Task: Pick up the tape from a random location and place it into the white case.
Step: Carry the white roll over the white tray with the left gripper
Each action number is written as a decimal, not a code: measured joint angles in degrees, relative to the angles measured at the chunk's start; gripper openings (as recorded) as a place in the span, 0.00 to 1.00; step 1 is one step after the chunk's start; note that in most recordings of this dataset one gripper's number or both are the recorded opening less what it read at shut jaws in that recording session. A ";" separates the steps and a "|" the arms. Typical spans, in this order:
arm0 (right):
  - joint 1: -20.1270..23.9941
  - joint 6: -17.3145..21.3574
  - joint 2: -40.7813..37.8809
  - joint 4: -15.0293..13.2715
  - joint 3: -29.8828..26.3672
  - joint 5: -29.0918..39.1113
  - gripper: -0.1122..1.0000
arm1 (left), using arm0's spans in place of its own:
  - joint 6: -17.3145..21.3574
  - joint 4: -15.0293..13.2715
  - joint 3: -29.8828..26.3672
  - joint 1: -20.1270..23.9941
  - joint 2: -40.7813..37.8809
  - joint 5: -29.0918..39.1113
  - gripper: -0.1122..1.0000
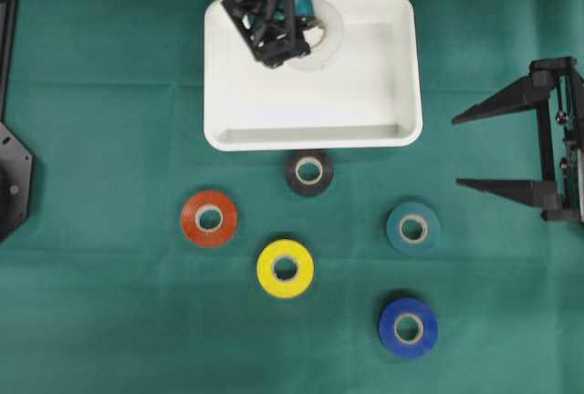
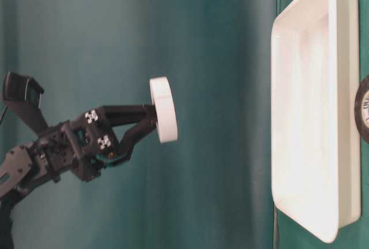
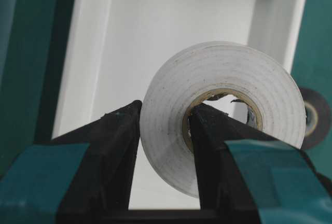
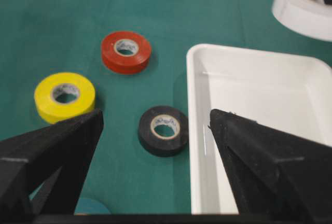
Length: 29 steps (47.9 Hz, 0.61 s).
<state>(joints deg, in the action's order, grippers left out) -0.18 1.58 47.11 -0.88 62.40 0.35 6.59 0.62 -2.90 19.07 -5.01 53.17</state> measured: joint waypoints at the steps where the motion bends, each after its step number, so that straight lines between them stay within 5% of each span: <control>1: 0.00 0.00 0.09 0.00 0.00 0.00 0.92 | 0.00 0.09 -0.26 0.00 -0.18 0.09 0.32; 29: 0.00 0.00 0.00 0.00 -0.09 0.00 0.92 | 0.00 0.09 -0.70 0.09 -0.62 0.53 0.32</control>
<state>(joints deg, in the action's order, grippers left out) -0.18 1.58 47.11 -0.88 62.31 0.35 6.59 0.70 -3.60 19.16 -5.63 53.70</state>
